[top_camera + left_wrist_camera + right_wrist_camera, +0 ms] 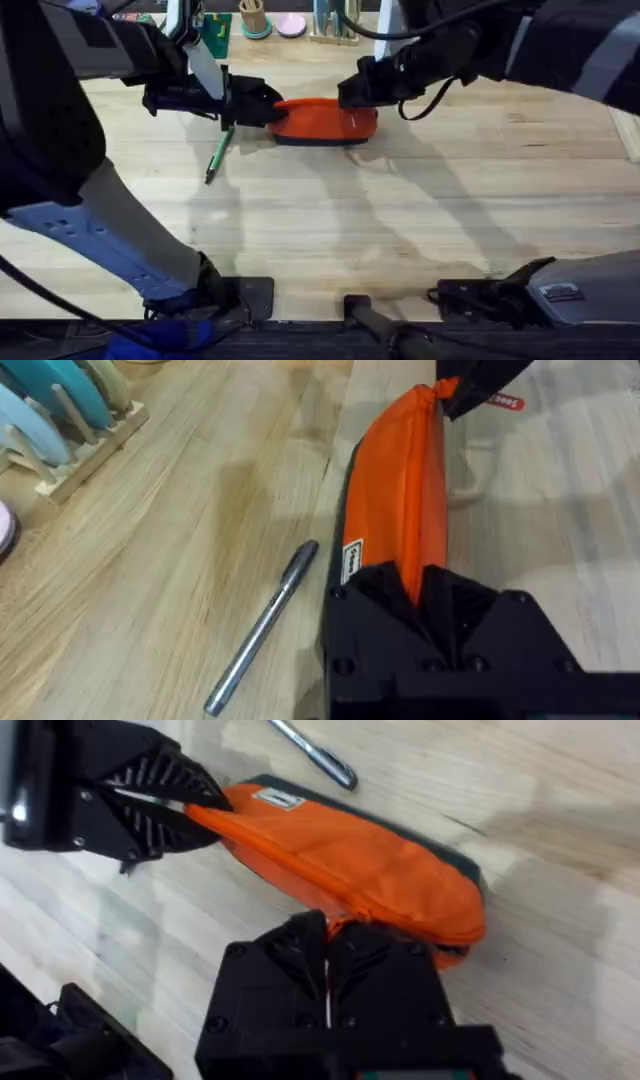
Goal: Unzip the bag, pick up the pens from the table one at a time and place them inside, then zip the bag closed.
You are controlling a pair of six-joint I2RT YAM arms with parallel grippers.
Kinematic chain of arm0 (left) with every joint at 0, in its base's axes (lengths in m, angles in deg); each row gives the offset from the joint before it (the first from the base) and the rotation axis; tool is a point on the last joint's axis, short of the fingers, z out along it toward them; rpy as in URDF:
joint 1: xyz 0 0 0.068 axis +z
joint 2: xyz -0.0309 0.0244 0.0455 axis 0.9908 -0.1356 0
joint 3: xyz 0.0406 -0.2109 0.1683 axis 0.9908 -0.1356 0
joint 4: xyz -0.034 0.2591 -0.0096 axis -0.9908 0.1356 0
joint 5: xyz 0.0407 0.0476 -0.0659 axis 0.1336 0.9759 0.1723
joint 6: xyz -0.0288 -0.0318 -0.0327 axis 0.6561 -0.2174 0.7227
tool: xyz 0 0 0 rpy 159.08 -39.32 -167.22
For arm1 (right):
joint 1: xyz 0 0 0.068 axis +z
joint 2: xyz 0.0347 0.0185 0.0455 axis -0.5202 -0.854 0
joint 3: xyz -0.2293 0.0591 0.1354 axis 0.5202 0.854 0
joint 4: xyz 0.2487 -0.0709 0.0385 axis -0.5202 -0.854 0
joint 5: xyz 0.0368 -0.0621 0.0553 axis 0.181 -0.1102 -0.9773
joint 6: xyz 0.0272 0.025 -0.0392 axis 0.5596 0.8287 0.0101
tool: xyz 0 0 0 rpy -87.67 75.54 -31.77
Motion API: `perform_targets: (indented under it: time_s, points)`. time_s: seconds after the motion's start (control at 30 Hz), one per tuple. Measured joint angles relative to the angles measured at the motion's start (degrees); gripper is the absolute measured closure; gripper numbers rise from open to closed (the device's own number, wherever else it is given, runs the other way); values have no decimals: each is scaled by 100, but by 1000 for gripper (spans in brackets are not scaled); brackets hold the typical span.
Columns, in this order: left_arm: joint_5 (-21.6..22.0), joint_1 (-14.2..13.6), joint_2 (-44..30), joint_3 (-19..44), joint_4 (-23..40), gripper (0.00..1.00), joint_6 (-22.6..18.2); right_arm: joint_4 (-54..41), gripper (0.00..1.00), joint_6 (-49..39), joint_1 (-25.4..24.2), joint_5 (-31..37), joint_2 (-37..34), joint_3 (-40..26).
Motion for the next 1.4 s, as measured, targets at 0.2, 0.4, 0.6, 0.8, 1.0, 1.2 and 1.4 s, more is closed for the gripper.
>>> perform_targets:
  time_s: [0.2, 0.4, 0.6, 0.8, 1.0, 1.2, 1.4]
  points:
    - [2, 10, 0, 0, -16, 959, 1, 213, 972, 145, 106, 25, -9, 0]
    - [2, 11, 0, 0, -16, 959, 1, 521, 972, 255, 254, 17, -202, 0]
    - [1, 11, 0, 0, -16, 959, 2, 818, 973, 353, 453, -10, -415, -26]
    - [2, 11, 0, 0, -16, 959, 2, 1090, 973, 472, 597, -9, -514, -35]
    - [0, 11, 0, 0, -16, 959, 2, 1294, 972, 580, 696, -26, -532, -46]
    - [2, 11, 0, 0, -18, 959, 0, 1674, 973, 715, 792, -48, -736, -55]
    - [22, 17, -2, 0, -18, 959, 2, 1925, 972, 845, 862, -41, -911, -55]
